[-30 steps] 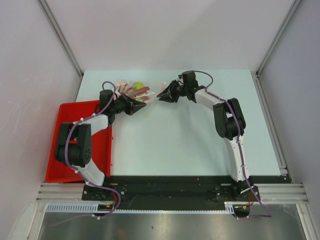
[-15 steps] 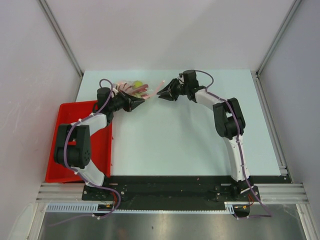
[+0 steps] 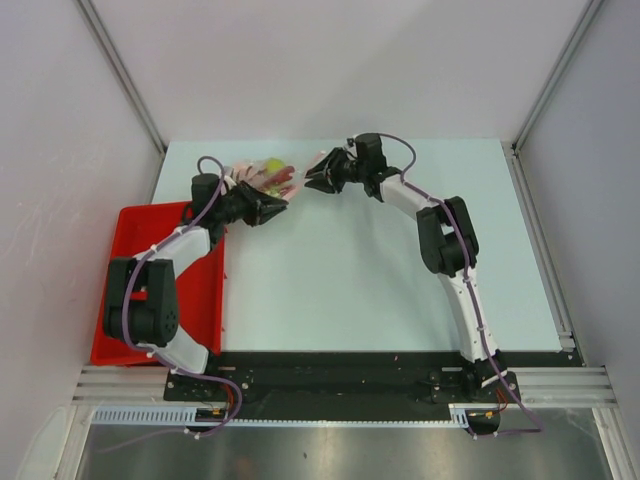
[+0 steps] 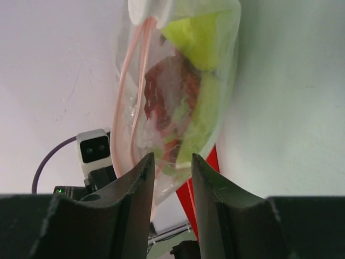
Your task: Open the zip-top bag and remove the fake food
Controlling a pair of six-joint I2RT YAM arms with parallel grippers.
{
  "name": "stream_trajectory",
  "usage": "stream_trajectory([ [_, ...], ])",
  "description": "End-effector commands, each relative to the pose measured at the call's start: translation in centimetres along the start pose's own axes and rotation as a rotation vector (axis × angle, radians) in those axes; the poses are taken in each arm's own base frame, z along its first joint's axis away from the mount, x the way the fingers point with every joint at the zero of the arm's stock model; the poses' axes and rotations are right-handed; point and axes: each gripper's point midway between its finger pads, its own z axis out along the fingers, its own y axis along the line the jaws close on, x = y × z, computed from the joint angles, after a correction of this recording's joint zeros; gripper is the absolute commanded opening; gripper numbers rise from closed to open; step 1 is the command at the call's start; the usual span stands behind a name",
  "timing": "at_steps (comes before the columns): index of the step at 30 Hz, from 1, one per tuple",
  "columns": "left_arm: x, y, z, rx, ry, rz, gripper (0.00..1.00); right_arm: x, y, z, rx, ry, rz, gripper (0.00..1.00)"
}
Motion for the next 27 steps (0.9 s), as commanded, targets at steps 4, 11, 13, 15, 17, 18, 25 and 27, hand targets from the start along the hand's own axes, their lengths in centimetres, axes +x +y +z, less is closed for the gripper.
stream_trajectory([
  [4, -0.5, -2.4, -1.6, -0.216, 0.011, 0.542, 0.51, -0.2, 2.5, 1.4, -0.062, 0.017, -0.035, 0.40],
  [11, -1.6, -5.4, 0.8, -0.347, 0.018, 0.856, 0.74, 0.0, 1.3, 1.2, -0.032, 0.027, -0.039, 0.40],
  [13, -2.5, -6.3, 1.9, -0.390, 0.010, 0.962, 0.76, 0.0, 0.6, 1.0, -0.014, 0.031, -0.027, 0.40],
  [15, -2.1, -4.2, 3.5, -0.478, 0.058, 0.992, 0.74, -0.1, 0.2, 0.9, -0.015, 0.029, -0.021, 0.39],
  [17, -2.0, -4.2, 4.6, -0.494, 0.070, 1.021, 0.73, -0.2, 0.3, 0.9, -0.013, 0.025, -0.027, 0.38],
  [18, -2.2, -2.9, 5.4, -0.523, 0.084, 1.013, 0.73, -0.3, 0.1, 0.9, -0.002, 0.022, -0.033, 0.38],
  [25, -4.2, -0.7, 7.1, -0.646, 0.045, 1.010, 0.68, -0.2, -1.1, 0.5, 0.044, 0.026, -0.011, 0.36],
  [27, -4.3, -0.6, 7.2, -0.648, 0.038, 1.015, 0.64, 0.0, -1.5, 0.5, 0.051, 0.027, -0.006, 0.35],
])
